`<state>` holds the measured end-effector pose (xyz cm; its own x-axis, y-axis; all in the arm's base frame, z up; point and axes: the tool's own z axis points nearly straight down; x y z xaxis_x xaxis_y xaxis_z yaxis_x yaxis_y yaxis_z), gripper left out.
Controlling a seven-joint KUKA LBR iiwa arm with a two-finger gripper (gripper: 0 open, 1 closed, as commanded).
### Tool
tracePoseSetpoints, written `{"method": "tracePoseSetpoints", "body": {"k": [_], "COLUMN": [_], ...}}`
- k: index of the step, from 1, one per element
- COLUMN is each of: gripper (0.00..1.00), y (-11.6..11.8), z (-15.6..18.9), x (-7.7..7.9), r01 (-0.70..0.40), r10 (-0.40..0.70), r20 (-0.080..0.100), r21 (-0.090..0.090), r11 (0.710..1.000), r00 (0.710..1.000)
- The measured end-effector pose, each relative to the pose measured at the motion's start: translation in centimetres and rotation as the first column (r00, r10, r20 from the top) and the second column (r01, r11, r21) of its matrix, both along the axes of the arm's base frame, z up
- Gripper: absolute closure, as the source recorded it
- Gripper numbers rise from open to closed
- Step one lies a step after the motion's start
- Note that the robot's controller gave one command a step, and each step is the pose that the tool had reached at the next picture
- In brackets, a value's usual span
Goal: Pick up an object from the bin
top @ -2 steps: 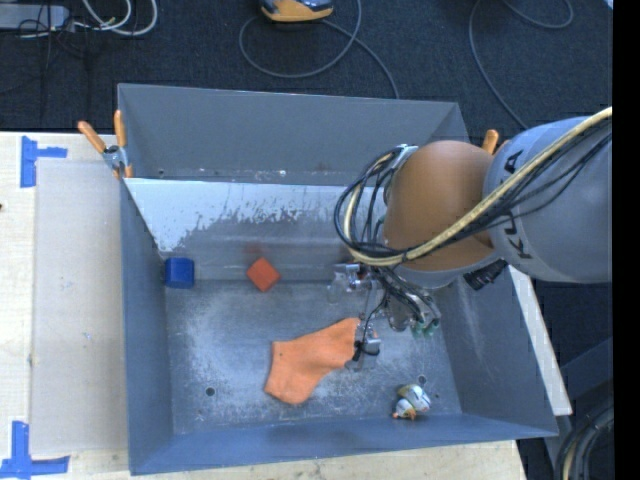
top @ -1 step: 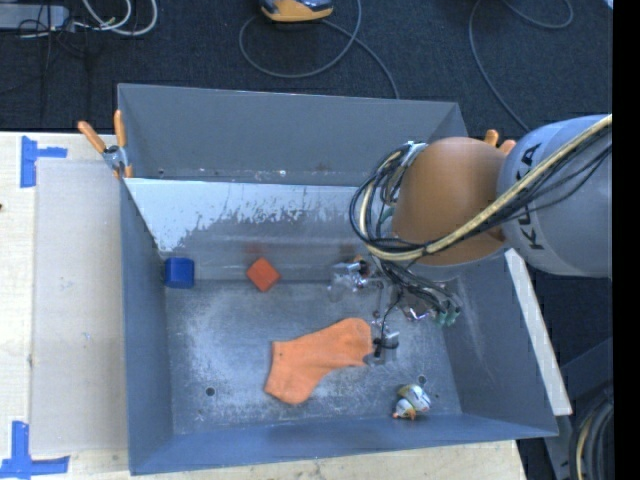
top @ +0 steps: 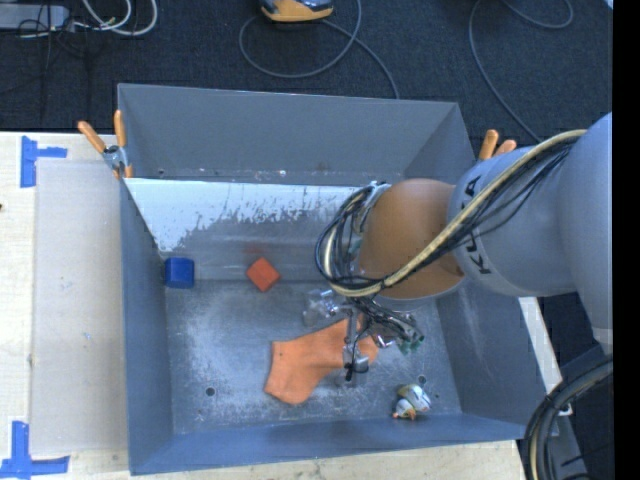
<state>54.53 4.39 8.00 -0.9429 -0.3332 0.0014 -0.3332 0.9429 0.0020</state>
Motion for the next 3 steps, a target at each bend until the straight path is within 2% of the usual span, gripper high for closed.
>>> {"method": "tracePoseSetpoints", "body": {"k": [1,2,3], "gripper": [1.00,1.00,1.00], "y": [0.29,0.25,0.18], "z": [-2.36,-2.14,-1.61], "x": [0.21,0.18,0.01], "r01": [-0.200,-0.225,-0.241], "r10": [0.200,0.225,0.241], "r20": [0.006,0.008,0.002], "r21": [0.002,0.002,0.002], "r11": [0.980,0.974,0.971], "r00": [0.980,0.974,0.971]}}
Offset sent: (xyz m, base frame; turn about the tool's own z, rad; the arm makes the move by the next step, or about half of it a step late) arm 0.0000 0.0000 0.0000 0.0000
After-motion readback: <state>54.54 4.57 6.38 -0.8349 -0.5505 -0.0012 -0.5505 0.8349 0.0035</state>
